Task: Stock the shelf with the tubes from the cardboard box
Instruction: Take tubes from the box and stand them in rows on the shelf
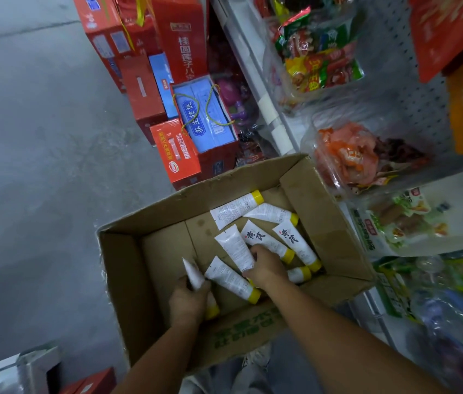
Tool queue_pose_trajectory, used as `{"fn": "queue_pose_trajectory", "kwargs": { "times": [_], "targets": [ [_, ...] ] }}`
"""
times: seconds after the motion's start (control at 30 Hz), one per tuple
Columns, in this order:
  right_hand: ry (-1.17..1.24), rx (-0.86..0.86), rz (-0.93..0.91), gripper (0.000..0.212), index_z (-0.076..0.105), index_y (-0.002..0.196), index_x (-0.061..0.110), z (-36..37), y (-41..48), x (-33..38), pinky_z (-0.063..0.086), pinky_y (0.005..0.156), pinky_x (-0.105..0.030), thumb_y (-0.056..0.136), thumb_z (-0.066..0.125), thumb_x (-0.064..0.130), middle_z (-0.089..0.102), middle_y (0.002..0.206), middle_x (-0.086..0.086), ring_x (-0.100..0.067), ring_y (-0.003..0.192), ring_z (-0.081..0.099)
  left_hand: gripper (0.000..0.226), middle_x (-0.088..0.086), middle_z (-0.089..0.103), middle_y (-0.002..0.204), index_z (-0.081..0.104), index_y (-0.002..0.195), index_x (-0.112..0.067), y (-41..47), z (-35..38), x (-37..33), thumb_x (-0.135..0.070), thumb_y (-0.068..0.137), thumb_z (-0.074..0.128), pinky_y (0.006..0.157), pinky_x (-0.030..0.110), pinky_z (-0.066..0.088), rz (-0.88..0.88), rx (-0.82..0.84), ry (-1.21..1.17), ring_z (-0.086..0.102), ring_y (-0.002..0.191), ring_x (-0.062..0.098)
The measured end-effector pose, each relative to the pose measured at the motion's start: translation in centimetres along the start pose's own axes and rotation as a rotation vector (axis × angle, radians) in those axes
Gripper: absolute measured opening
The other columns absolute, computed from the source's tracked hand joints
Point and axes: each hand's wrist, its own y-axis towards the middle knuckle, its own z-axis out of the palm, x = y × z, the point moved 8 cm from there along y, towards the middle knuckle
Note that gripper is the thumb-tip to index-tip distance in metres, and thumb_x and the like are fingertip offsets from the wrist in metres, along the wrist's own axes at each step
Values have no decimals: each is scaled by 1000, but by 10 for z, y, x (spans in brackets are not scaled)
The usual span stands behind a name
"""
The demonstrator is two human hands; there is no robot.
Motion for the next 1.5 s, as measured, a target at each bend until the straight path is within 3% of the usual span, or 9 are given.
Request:
{"fn": "queue_pose_trajectory", "kwargs": {
  "times": [0.2,0.33,0.4,0.53,0.7,0.83,1.0,1.37,1.5],
  "targets": [
    [160,-29,-73,41,60,112,20,-26,-27,8,51,86,-35,76,80,24,68,111,2,-20,103,63,24,23,66,111,63,109,-8,-26,2,-18,-7,87,72,83,60,55,-105,261,-386,66,99,41],
    [294,-47,-111,46,59,116,20,-62,-59,20,54,88,-38,76,81,17,67,110,3,-18,104,64,30,25,69,110,60,119,-5,-62,-6,-58,-6,89,67,64,52,59,-64,483,-469,68,98,43],
    [324,-61,-137,45,60,115,23,-87,-76,29,54,88,-36,76,80,17,67,105,7,-14,100,64,43,21,71,110,61,123,-9,-79,-16,-83,-11,82,75,69,52,58,-4,546,-430,70,99,40],
    [441,-95,-194,41,56,107,24,-144,-113,56,47,63,-7,78,77,4,64,91,12,3,81,60,70,14,71,116,61,126,-14,-121,-37,-150,-11,62,91,83,58,56,180,622,-366,69,104,37],
    [511,-233,-295,44,58,106,26,-223,-158,98,49,71,-13,76,79,1,66,95,16,-13,100,67,60,13,73,112,63,122,-19,-180,-76,-232,3,71,82,77,46,58,399,628,-365,72,99,32],
    [526,-292,-372,45,57,112,25,-283,-203,134,52,74,-20,78,80,6,63,94,16,-11,94,66,62,16,73,106,59,125,-20,-228,-118,-296,15,76,73,68,45,59,575,554,-397,73,91,32],
    [537,-361,-455,47,56,117,21,-345,-263,172,45,60,-5,80,78,4,62,95,13,6,80,57,71,11,66,119,50,132,-31,-296,-171,-361,7,78,77,68,50,58,747,500,-392,72,96,34],
    [528,-517,-615,50,54,121,22,-443,-382,235,49,68,-21,79,81,17,65,103,4,-7,87,60,66,7,65,123,61,124,-30,-442,-258,-437,-16,67,90,76,67,55,1051,414,-333,70,100,35],
    [559,-609,-658,49,50,114,33,-471,-433,248,49,69,-25,78,81,20,58,92,17,-3,82,57,49,10,71,114,64,116,-28,-488,-270,-460,-7,76,83,74,55,60,1170,428,-274,72,96,30]
  ]
}}
